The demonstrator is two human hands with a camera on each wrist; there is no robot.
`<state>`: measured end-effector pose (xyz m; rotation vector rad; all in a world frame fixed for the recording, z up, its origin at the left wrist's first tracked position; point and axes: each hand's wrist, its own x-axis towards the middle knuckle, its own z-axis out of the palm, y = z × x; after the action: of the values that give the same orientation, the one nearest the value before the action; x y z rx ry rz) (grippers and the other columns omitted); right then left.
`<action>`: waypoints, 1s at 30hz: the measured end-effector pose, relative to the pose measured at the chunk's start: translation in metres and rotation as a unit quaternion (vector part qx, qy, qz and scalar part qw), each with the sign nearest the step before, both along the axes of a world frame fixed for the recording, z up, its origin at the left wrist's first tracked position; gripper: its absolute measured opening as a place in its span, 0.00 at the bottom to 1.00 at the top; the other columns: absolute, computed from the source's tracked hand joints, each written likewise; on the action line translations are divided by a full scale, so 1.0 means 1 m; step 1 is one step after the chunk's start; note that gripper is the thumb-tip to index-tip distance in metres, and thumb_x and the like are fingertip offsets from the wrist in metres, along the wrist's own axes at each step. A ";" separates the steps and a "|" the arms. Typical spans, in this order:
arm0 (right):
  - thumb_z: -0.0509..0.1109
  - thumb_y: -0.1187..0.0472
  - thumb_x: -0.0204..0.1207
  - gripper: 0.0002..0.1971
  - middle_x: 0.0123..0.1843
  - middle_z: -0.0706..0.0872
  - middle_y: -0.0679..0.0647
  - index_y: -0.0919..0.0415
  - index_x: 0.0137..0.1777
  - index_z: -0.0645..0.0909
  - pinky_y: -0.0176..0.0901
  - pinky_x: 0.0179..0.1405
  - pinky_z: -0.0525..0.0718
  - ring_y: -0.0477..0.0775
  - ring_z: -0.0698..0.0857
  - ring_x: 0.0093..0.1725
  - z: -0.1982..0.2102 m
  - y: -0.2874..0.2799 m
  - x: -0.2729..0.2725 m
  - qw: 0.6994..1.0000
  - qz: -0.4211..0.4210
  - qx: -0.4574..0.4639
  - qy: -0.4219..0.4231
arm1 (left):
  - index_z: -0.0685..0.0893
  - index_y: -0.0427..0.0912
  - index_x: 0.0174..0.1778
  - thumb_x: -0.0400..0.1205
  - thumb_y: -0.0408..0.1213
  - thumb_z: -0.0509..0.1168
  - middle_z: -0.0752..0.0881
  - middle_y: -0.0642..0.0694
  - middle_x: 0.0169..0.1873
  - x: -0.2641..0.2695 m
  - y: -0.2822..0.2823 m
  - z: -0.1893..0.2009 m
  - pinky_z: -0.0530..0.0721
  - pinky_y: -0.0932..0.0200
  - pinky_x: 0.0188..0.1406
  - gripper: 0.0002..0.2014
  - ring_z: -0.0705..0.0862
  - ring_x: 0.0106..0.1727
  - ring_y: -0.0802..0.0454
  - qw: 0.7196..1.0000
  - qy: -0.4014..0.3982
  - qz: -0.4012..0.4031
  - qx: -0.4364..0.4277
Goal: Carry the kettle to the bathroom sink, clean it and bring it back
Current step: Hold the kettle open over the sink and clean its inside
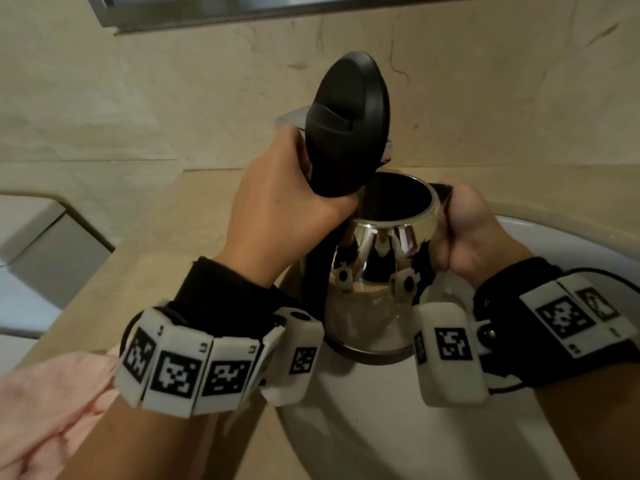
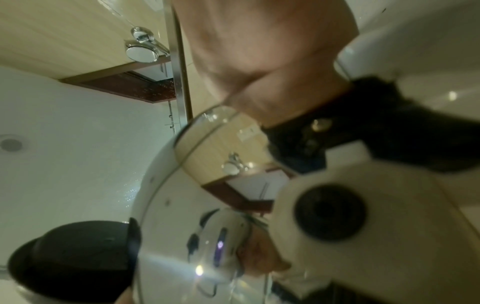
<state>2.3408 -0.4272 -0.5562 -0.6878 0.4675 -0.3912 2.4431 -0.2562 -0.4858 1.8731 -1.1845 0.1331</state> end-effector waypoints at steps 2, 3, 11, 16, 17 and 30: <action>0.55 0.57 0.76 0.12 0.45 0.75 0.57 0.54 0.58 0.71 0.45 0.45 0.85 0.57 0.79 0.46 0.002 0.002 0.000 1.000 0.002 -0.003 0.002 | 0.73 0.47 0.48 0.68 0.41 0.74 0.79 0.53 0.36 0.000 0.000 0.000 0.78 0.63 0.35 0.19 0.79 0.36 0.60 1.000 -0.001 -0.001 -0.001; 0.55 0.58 0.77 0.11 0.42 0.75 0.56 0.55 0.56 0.73 0.44 0.43 0.85 0.56 0.79 0.42 0.004 0.003 -0.001 1.000 -0.002 -0.003 0.004 | 0.73 0.47 0.48 0.68 0.41 0.74 0.79 0.54 0.37 0.000 0.000 -0.001 0.78 0.64 0.35 0.19 0.80 0.37 0.60 1.000 0.000 -0.001 0.000; 0.56 0.56 0.79 0.12 0.30 0.76 0.53 0.55 0.36 0.75 0.37 0.31 0.81 0.50 0.79 0.29 0.008 0.012 -0.011 0.993 -0.053 -0.068 0.086 | 0.72 0.47 0.49 0.68 0.41 0.75 0.79 0.55 0.36 -0.001 0.001 0.002 0.79 0.64 0.33 0.20 0.79 0.36 0.61 1.000 0.004 0.001 0.007; 0.51 0.58 0.84 0.21 0.12 0.76 0.47 0.57 0.30 0.74 0.29 0.12 0.74 0.42 0.77 0.13 0.003 0.024 -0.033 0.978 -0.112 -0.056 0.165 | 0.73 0.46 0.49 0.68 0.41 0.74 0.78 0.55 0.36 0.000 0.000 0.003 0.77 0.61 0.33 0.19 0.78 0.36 0.61 1.000 0.009 -0.001 0.006; 0.51 0.58 0.83 0.19 0.14 0.79 0.48 0.57 0.33 0.76 0.35 0.17 0.78 0.45 0.81 0.19 -0.002 0.026 -0.038 0.973 -0.113 -0.046 0.195 | 0.72 0.46 0.50 0.69 0.41 0.74 0.78 0.56 0.36 0.000 0.001 0.003 0.77 0.61 0.33 0.19 0.77 0.36 0.61 1.000 0.008 -0.002 0.009; 0.57 0.69 0.56 0.10 0.15 0.75 0.52 0.59 0.17 0.72 0.30 0.17 0.73 0.49 0.75 0.15 -0.010 0.069 -0.048 0.946 -0.136 -0.050 0.290 | 0.76 0.42 0.56 0.69 0.40 0.74 0.76 0.60 0.37 0.001 0.000 0.003 0.72 0.69 0.33 0.22 0.77 0.40 0.57 1.000 -0.002 0.009 0.007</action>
<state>2.2930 -0.3581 -0.5666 -0.8399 1.1162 -0.4733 2.4440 -0.2566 -0.4831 1.8961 -1.1746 0.1387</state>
